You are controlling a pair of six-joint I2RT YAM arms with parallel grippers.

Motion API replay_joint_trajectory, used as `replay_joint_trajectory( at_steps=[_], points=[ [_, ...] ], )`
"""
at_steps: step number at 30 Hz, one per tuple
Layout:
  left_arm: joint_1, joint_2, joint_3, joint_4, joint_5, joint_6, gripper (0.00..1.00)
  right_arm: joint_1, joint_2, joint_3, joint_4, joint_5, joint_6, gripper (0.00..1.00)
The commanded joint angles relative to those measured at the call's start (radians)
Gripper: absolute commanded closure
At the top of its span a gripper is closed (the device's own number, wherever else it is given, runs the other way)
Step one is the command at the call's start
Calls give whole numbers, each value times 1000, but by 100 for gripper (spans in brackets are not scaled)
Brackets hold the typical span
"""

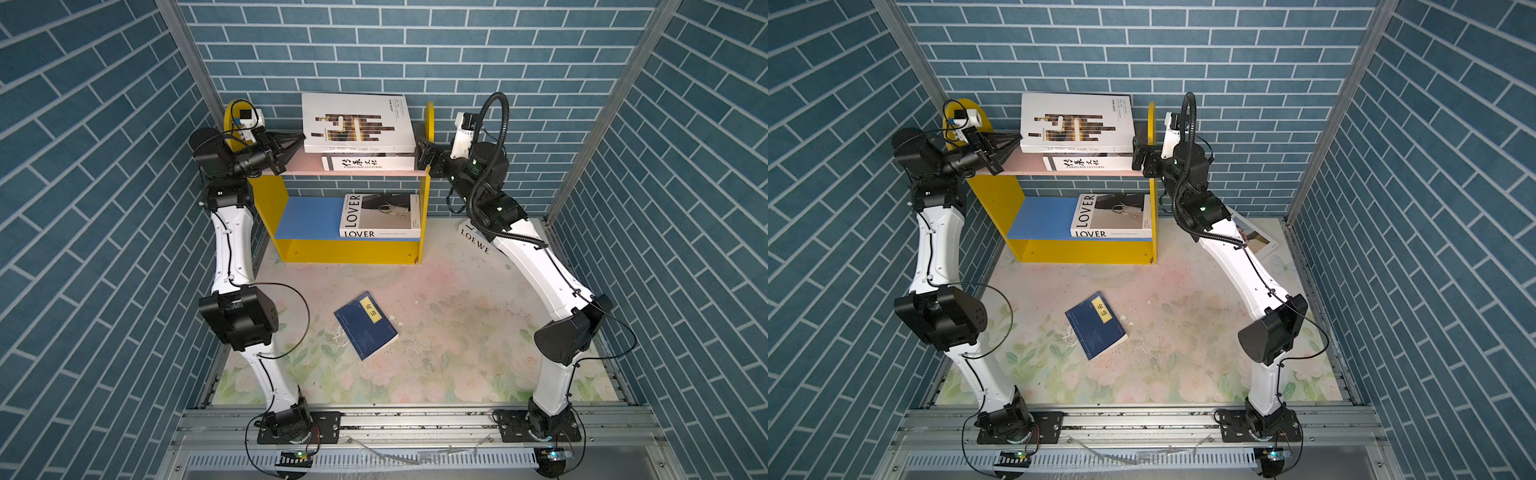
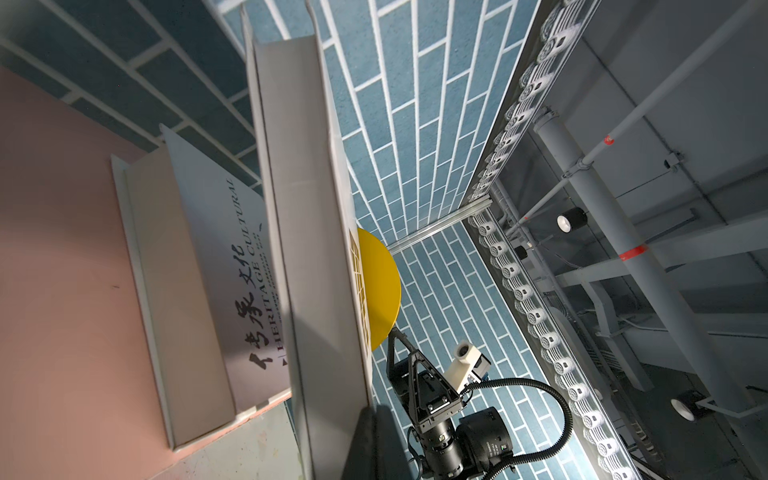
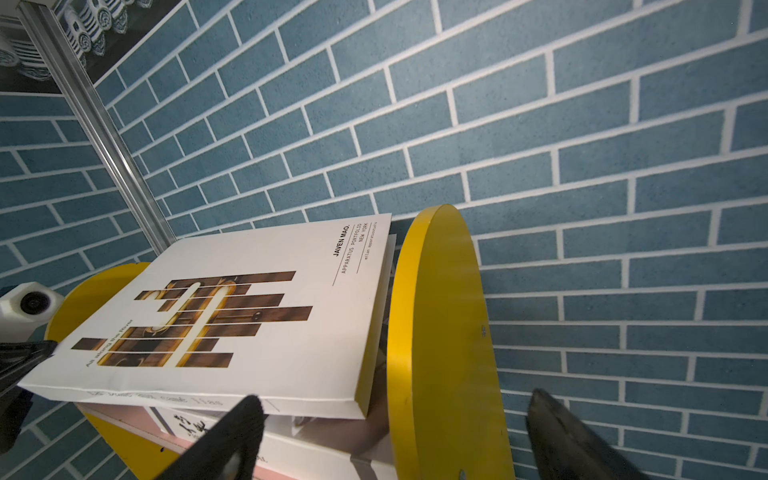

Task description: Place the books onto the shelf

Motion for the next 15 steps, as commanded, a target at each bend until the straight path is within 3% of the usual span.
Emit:
replay_joint_trajectory(
  at_steps=[1,12,15],
  points=[
    [-5,22,64,-123,17,147,93,7,21,58,-12,-10,-36,1],
    [-8,60,143,-305,-3,296,91,5,80,150,-62,-18,-36,2],
    [-8,56,137,-292,-17,293,82,7,83,155,-64,-17,-35,1]
  ],
)
